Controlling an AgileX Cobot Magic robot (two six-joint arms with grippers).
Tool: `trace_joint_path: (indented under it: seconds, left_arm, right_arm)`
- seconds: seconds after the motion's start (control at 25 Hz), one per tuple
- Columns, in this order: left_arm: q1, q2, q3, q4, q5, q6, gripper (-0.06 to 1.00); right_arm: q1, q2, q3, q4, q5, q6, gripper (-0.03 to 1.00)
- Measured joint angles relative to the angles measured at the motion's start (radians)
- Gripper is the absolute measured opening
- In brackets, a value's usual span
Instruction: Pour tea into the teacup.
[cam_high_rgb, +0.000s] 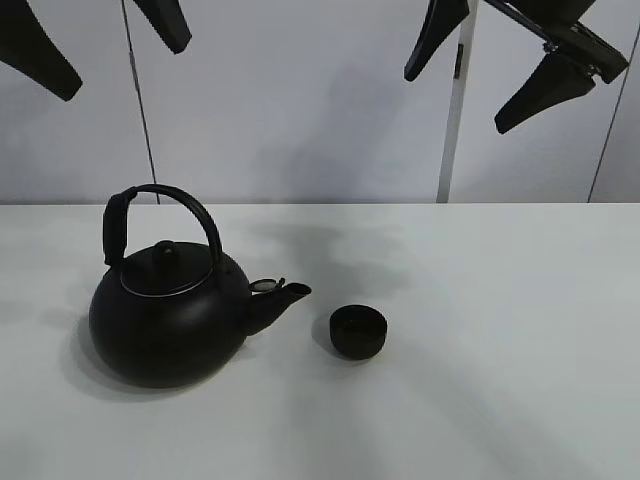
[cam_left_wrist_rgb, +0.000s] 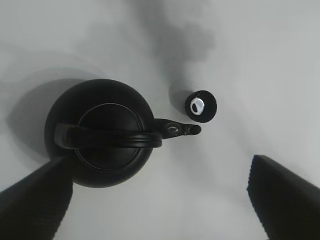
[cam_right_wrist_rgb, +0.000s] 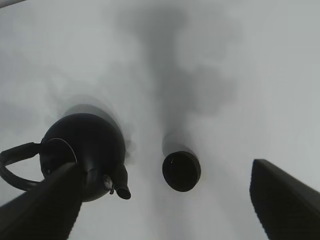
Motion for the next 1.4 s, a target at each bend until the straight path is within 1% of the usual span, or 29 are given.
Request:
trace_joint_path:
  seconds: [0.6, 0.96, 1.4]
  left_arm:
    - [0.000, 0.034, -0.001, -0.002, -0.030, 0.008, 0.69]
    - [0.000, 0.034, -0.001, -0.010, -0.055, 0.008, 0.69]
    - [0.000, 0.034, -0.001, -0.011, -0.057, 0.008, 0.69]
  right_arm:
    - [0.000, 0.000, 0.000, 0.000, -0.042, -0.003, 0.63]
    - [0.000, 0.000, 0.000, -0.004, -0.042, -0.006, 0.63]
    - [0.000, 0.000, 0.000, -0.004, -0.042, -0.007, 0.63]
